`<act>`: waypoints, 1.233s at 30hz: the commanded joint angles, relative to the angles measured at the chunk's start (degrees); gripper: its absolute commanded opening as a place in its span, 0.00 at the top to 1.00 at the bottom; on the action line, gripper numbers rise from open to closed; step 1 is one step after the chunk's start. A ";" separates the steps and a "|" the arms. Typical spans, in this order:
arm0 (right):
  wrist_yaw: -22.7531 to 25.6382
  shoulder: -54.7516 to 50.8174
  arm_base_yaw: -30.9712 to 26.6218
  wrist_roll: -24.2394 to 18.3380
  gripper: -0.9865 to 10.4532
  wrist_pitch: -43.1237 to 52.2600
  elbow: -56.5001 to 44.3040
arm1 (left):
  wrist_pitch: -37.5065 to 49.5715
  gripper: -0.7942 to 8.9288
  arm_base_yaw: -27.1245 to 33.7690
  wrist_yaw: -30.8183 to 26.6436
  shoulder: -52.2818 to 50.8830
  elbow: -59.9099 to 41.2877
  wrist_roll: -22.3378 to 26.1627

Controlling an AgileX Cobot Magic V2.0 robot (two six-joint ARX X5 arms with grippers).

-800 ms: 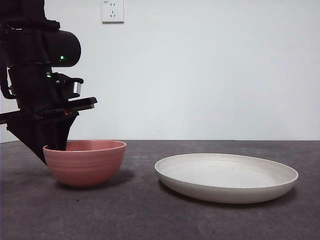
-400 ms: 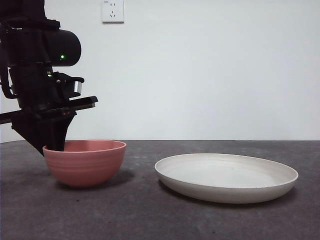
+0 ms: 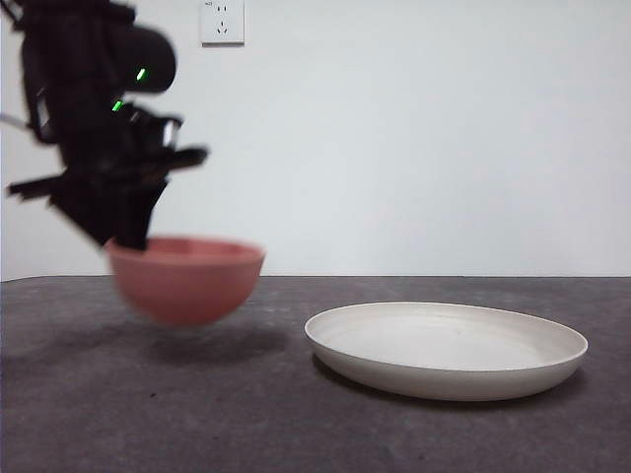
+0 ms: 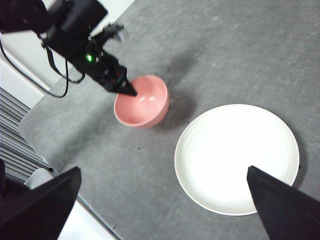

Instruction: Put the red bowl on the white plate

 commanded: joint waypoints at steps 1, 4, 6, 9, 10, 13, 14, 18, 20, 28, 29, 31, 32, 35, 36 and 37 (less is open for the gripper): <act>-0.02 0.42 0.26 0.57 0.29 0.55 1.07 | -0.96 0.91 -1.88 -0.02 1.11 5.40 0.81; -0.02 0.42 0.26 0.57 0.29 0.55 1.07 | -2.91 0.91 -4.17 0.00 2.25 10.29 0.33; -0.02 0.42 0.26 0.55 0.29 0.55 1.07 | -3.63 0.91 -6.12 0.00 3.63 13.49 -0.24; -0.02 0.42 0.26 0.52 0.29 0.57 1.07 | -4.61 0.91 -9.05 0.00 6.67 18.16 -0.68; 0.00 0.42 0.26 0.52 0.29 0.57 1.07 | -4.92 0.91 -10.10 0.00 7.85 19.71 -0.72; 0.00 0.42 0.26 0.52 0.29 0.59 1.07 | -6.40 0.91 -13.31 0.00 12.39 25.46 -1.66; 0.00 0.42 0.26 0.52 0.29 0.59 1.07 | -7.10 0.91 -14.45 0.00 13.97 27.45 -1.70; 0.00 0.42 0.26 0.52 0.29 0.59 1.07 | -10.45 0.91 -18.18 0.00 20.68 35.71 -1.57; 0.00 0.42 0.26 0.52 0.29 0.57 1.07 | -11.89 0.91 -19.56 0.00 23.76 39.45 -1.55; 0.00 0.42 0.26 0.50 0.29 0.59 1.07 | -13.22 0.91 -21.77 0.00 30.08 44.59 -1.51; 0.00 0.42 0.26 0.39 0.29 0.59 1.07 | -13.35 0.91 -21.77 0.00 30.51 44.57 -1.33; 0.00 0.42 0.26 0.35 0.29 0.59 1.07 | -13.27 0.91 -21.77 0.02 31.06 44.59 -1.11; 0.00 0.42 0.26 0.35 0.29 0.59 1.07 | -13.20 0.91 -21.77 0.04 31.28 44.59 -1.11; 0.00 0.42 0.26 0.35 0.29 0.59 1.07 | -13.20 0.91 -21.77 0.22 31.69 44.57 -1.09; 0.00 0.42 0.26 0.37 0.29 0.59 1.07 | -13.11 0.91 -21.77 0.22 32.06 44.57 -1.09; 0.00 0.42 0.26 0.37 0.29 0.59 1.07 | -13.25 0.91 -21.77 0.24 32.52 44.59 -1.09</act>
